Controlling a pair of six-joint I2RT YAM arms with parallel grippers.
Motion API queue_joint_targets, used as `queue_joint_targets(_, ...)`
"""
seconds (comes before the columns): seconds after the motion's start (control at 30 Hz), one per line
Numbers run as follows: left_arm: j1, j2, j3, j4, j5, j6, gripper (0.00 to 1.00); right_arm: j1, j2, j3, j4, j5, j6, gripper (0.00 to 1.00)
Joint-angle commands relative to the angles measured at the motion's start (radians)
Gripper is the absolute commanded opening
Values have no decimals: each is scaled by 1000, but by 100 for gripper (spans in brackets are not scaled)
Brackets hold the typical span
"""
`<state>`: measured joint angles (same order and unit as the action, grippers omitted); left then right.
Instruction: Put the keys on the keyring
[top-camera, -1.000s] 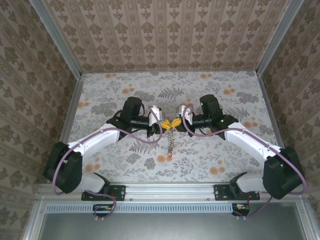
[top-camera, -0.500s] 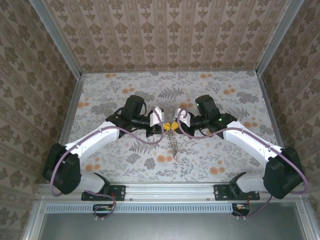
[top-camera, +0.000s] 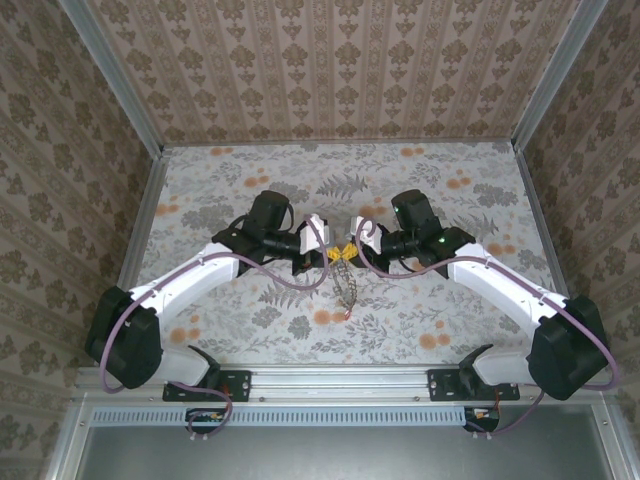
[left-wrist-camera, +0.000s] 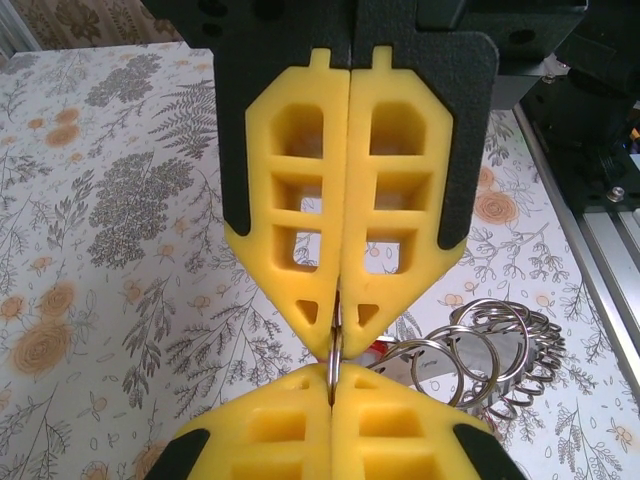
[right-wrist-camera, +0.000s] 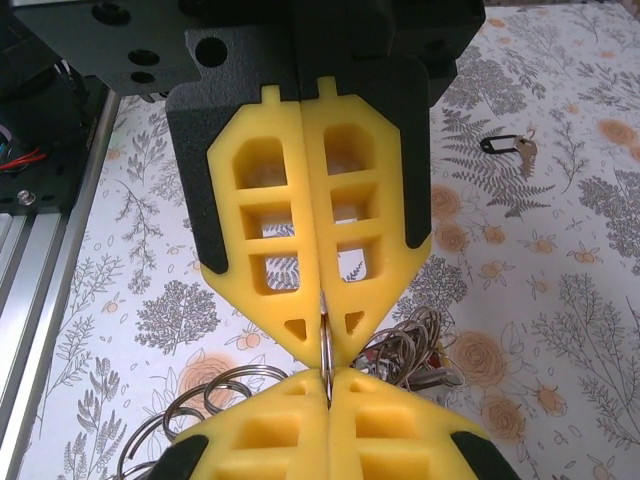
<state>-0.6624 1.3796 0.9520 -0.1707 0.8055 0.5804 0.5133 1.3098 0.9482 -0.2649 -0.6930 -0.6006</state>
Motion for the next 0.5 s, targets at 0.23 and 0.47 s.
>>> queue_joint_targets(0.23,15,-36,-66,292,145,-153,0,-36,21,-43,130,-117,74,23)
queue_joint_targets(0.47,29,-45,-100,383,180,-207,0,-67,45,-70,199,-157,109,23)
